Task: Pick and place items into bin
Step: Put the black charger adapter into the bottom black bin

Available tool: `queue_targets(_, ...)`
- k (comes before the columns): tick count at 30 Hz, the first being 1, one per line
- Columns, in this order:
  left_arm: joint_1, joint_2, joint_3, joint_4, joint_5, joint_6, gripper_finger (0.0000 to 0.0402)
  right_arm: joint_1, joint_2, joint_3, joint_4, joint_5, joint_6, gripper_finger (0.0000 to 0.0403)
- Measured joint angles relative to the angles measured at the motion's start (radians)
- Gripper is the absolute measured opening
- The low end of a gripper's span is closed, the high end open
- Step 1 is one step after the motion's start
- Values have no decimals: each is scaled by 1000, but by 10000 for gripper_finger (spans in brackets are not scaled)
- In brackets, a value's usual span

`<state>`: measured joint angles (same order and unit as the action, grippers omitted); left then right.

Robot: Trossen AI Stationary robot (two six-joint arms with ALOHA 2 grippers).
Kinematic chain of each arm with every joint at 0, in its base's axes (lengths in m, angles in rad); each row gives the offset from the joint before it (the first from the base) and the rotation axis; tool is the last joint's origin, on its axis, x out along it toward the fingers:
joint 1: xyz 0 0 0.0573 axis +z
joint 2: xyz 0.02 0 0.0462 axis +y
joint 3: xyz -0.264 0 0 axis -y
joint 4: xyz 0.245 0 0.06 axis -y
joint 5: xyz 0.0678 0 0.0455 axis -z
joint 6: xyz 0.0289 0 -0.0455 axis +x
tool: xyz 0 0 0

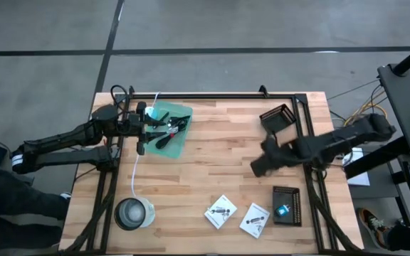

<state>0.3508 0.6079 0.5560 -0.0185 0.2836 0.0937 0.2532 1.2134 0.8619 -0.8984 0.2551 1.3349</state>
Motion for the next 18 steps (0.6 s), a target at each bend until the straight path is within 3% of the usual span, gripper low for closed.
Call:
queue_targets(7,0,0,0,2,0,0,136,269,0,0,-41,27,274,169)
queue_targets(15,0,-2,0,2,0,-2,136,480,59,0,-65,-161,570,169)
queue_targets(18,0,-1,0,3,0,-3,136,542,82,0,-56,-185,666,169)
